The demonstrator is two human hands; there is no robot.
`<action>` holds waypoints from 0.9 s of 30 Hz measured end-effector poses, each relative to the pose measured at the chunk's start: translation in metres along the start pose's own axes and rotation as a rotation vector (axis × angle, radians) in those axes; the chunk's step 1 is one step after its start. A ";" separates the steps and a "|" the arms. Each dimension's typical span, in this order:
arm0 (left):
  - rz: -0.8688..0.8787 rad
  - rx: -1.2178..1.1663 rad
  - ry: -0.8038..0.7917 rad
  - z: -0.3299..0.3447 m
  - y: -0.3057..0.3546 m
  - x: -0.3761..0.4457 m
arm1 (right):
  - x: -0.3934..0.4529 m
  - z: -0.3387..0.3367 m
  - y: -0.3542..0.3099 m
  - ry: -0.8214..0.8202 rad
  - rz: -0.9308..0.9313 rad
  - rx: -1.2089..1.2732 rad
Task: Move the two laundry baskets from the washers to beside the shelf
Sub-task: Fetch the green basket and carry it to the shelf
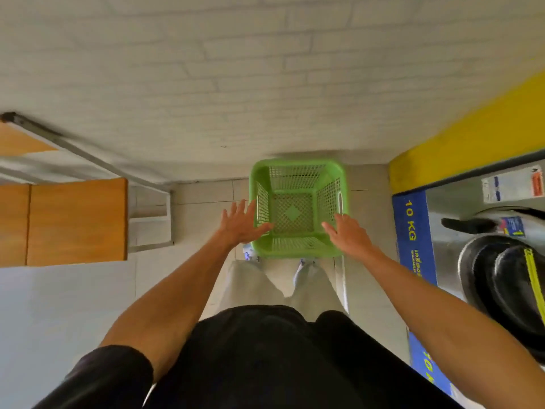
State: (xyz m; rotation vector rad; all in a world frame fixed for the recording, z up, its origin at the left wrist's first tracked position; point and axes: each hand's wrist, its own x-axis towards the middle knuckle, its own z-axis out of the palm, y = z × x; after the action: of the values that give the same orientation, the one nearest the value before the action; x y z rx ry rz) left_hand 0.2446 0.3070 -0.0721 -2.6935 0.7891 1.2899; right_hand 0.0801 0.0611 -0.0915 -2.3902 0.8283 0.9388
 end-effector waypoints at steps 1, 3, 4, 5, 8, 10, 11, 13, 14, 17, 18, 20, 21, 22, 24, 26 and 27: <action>-0.029 -0.036 0.009 0.006 0.005 0.001 | 0.009 -0.002 0.008 0.000 -0.017 -0.018; -0.076 -0.106 0.030 0.017 0.013 0.008 | 0.026 -0.004 0.022 0.003 -0.010 -0.015; -0.093 -0.138 0.043 0.022 0.015 0.013 | 0.034 -0.004 0.028 0.016 0.016 0.018; -0.101 -0.160 0.065 0.028 0.017 0.018 | 0.040 -0.004 0.033 0.047 0.058 0.062; -0.108 -0.203 0.123 0.050 0.019 0.043 | 0.056 0.004 0.045 0.126 0.226 0.230; -0.136 -0.238 0.149 0.070 0.018 0.065 | 0.070 0.019 0.057 0.135 0.290 0.255; -0.154 -0.250 0.158 0.081 0.017 0.077 | 0.080 0.028 0.065 0.131 0.297 0.244; -0.156 -0.220 0.141 0.100 0.015 0.101 | 0.104 0.045 0.080 0.121 0.298 0.220; -0.145 -0.187 0.135 0.109 0.012 0.112 | 0.118 0.052 0.088 0.114 0.301 0.209; -0.133 -0.131 0.153 0.134 0.000 0.149 | 0.160 0.069 0.112 0.098 0.319 0.149; -0.146 -0.131 0.171 0.142 -0.006 0.161 | 0.174 0.075 0.118 0.099 0.312 0.128; -0.181 -0.122 0.188 0.156 -0.017 0.184 | 0.201 0.086 0.130 0.109 0.295 0.104; -0.204 -0.121 0.192 0.163 -0.021 0.193 | 0.214 0.092 0.135 0.118 0.294 0.099; -0.227 -0.121 0.199 0.169 -0.024 0.202 | 0.225 0.096 0.139 0.123 0.292 0.097; -0.259 -0.143 0.225 0.182 -0.027 0.216 | 0.243 0.104 0.143 0.131 0.274 0.121; -0.281 -0.223 0.271 0.193 -0.027 0.228 | 0.255 0.111 0.141 0.122 0.221 0.166; -0.284 -0.273 0.303 0.197 -0.027 0.233 | 0.259 0.114 0.139 0.122 0.189 0.182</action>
State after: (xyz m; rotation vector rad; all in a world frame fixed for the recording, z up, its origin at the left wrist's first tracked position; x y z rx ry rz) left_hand 0.2379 0.2827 -0.3778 -3.1193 0.2391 1.0031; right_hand 0.0880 -0.0682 -0.3789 -2.2580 1.1514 0.7560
